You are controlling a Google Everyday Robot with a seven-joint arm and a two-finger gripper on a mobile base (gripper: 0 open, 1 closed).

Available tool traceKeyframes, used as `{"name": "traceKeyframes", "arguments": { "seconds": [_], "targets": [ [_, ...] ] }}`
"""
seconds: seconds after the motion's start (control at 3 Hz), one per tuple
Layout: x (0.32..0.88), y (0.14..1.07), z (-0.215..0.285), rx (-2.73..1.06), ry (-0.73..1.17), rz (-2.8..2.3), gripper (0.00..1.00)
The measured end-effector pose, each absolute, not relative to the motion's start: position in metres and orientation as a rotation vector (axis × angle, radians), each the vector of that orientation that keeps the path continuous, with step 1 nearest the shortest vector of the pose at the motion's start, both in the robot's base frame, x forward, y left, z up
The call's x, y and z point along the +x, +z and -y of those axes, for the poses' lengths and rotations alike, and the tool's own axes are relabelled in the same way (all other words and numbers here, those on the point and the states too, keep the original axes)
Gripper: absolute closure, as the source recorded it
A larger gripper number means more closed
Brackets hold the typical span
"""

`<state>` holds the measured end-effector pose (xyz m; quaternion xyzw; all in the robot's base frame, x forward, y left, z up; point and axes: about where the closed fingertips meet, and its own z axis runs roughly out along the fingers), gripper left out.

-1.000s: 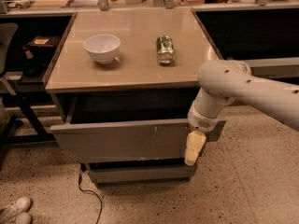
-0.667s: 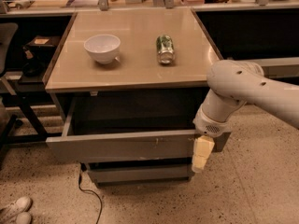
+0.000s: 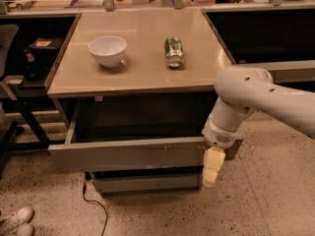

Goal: Open top drawer

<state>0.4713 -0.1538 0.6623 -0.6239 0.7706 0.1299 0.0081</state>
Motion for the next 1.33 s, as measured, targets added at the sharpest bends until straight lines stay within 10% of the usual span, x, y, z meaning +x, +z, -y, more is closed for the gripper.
{"name": "traceKeyframes", "arguments": {
  "seconds": [1.33],
  "targets": [
    [0.394,0.687,0.194,-1.894,0.541,-2.534,0.00]
  ]
}}
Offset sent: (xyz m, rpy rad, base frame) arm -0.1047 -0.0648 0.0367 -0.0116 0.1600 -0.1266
